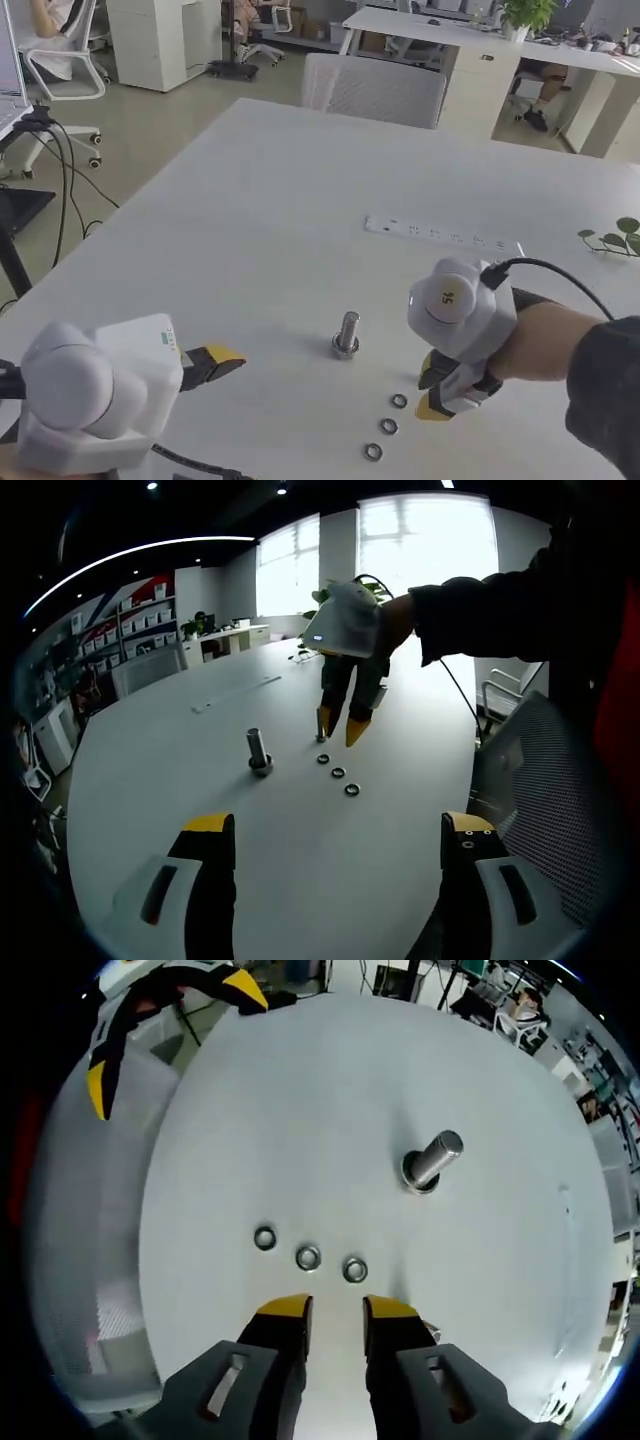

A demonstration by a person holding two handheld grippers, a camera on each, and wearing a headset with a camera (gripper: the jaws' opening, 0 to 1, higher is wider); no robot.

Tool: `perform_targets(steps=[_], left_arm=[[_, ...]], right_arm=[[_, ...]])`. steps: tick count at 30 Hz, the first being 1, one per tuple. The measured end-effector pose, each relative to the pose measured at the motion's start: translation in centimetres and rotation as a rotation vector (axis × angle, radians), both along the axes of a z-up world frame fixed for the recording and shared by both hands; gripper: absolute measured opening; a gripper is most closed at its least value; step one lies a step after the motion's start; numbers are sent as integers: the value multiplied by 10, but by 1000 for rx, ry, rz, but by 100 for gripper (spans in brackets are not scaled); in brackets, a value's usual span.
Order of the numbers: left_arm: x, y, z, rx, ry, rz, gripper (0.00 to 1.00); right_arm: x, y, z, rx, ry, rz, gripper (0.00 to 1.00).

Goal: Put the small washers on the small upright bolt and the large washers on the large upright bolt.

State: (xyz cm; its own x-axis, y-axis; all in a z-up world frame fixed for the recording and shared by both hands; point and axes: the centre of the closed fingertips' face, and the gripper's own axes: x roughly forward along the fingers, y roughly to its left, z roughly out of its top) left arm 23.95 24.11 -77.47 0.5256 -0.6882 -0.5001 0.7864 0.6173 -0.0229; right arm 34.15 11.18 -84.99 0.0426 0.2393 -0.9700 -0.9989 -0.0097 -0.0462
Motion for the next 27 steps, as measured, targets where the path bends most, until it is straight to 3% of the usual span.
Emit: perform_targets(steps=[27], left_arm=[[2,5,-3,-6,9,19,84]], right_arm=[[15,13,-22,-53,-7,28,18]])
